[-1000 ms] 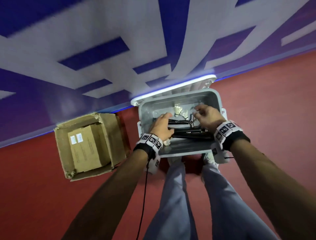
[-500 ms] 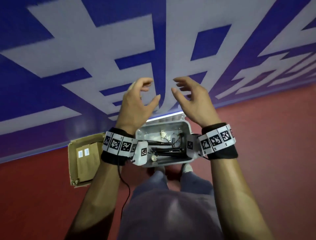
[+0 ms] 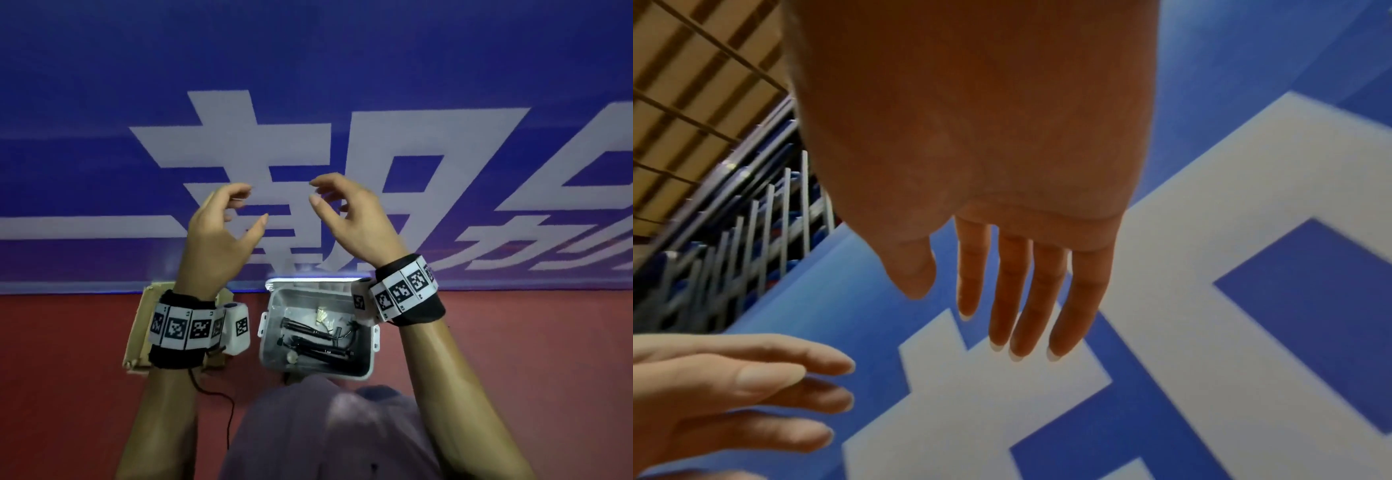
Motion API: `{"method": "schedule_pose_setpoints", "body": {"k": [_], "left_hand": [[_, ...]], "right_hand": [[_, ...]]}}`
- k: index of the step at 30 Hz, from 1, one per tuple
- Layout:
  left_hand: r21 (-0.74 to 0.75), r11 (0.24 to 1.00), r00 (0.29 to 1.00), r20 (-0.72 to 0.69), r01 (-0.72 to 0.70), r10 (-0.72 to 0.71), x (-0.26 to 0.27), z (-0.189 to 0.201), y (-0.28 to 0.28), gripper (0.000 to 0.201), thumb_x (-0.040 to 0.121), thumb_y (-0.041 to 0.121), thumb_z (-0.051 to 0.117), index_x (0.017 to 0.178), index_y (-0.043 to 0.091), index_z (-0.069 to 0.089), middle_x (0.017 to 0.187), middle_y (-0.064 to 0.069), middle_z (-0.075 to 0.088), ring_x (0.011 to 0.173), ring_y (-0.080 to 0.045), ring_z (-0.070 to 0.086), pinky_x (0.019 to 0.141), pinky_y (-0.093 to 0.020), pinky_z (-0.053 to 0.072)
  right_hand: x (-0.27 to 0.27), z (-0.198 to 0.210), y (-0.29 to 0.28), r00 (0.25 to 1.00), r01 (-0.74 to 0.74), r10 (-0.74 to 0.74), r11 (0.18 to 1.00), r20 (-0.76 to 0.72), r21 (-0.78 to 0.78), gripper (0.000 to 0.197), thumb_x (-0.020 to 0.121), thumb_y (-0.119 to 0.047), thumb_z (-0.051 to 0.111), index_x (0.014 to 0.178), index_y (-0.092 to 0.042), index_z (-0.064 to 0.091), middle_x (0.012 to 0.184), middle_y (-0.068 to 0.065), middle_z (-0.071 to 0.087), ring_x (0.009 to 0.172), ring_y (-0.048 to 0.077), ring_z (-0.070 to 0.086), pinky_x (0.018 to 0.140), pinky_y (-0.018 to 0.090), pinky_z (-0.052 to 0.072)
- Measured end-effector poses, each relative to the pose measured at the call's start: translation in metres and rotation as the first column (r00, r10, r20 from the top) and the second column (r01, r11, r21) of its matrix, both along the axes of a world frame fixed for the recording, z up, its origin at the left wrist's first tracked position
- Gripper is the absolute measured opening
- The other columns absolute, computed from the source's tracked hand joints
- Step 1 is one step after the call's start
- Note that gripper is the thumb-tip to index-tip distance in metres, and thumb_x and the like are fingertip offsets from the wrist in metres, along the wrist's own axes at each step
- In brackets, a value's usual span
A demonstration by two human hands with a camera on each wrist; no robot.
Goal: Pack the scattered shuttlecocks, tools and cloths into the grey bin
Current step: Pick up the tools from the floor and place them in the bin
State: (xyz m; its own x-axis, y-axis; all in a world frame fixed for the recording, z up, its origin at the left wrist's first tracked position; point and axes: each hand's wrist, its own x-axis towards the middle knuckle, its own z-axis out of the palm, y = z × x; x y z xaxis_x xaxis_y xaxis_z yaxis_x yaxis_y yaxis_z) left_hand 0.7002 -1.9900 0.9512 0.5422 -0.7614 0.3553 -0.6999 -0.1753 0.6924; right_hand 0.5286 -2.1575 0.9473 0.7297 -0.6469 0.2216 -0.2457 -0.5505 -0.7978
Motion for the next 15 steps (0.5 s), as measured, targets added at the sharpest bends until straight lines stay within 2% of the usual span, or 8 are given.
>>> {"method": "schedule_pose_setpoints", "body": {"k": [4,7,11,13,15], "left_hand": [[0.019,0.984,0.982,-0.065,-0.178,0.179,-0.026,-0.002,0.038,0.043,0.090,0.029,0.077,0.129,0.021,0.059,0.124,0.007,0.064,0.112,-0.009,0.062,0.094,-0.035,0.053],[0.049,0.942,0.938,-0.084,-0.333,0.336,-0.045,-0.008,0.082,0.044,0.088,0.026,0.078,0.128,0.022,0.060,0.122,0.007,0.065,0.110,-0.007,0.062,0.091,-0.033,0.053],[0.089,0.844,0.841,-0.085,-0.528,0.535,-0.066,-0.008,0.167,0.046,0.085,0.025,0.080,0.127,0.022,0.061,0.120,0.004,0.065,0.107,-0.009,0.063,0.094,-0.036,0.053],[0.087,0.771,0.768,-0.074,-0.631,0.636,-0.079,-0.004,0.216,0.046,0.085,0.022,0.081,0.126,0.022,0.061,0.119,0.005,0.065,0.106,-0.008,0.063,0.093,-0.035,0.053],[0.081,0.680,0.676,-0.076,-0.729,0.733,-0.096,0.000,0.267,0.046,0.085,0.025,0.081,0.127,0.022,0.061,0.120,0.006,0.065,0.107,-0.006,0.062,0.092,-0.033,0.053]], "right_hand": [[0.011,-0.003,0.025,0.987,-0.163,0.163,0.987,-0.014,0.006,0.032,0.101,-0.042,0.057,0.129,-0.027,0.062,0.120,-0.010,0.067,0.107,0.002,0.061,0.088,0.021,0.050],[0.022,-0.011,0.057,0.956,-0.293,0.293,0.954,0.017,0.055,0.028,0.100,-0.038,0.061,0.125,-0.025,0.064,0.116,-0.008,0.068,0.105,0.003,0.062,0.089,0.021,0.051],[0.045,-0.019,0.118,0.876,-0.482,0.480,0.873,0.040,0.069,0.028,0.098,-0.035,0.065,0.122,-0.021,0.066,0.112,-0.006,0.069,0.101,0.004,0.064,0.087,0.017,0.049],[0.058,-0.017,0.159,0.815,-0.579,0.578,0.808,0.042,0.105,0.027,0.098,-0.034,0.066,0.122,-0.023,0.067,0.112,-0.006,0.069,0.099,0.002,0.064,0.086,0.013,0.048],[0.070,-0.014,0.205,0.741,-0.669,0.670,0.733,0.037,0.122,0.027,0.097,-0.036,0.066,0.121,-0.026,0.067,0.111,-0.009,0.069,0.098,0.002,0.064,0.087,0.018,0.050]]}}
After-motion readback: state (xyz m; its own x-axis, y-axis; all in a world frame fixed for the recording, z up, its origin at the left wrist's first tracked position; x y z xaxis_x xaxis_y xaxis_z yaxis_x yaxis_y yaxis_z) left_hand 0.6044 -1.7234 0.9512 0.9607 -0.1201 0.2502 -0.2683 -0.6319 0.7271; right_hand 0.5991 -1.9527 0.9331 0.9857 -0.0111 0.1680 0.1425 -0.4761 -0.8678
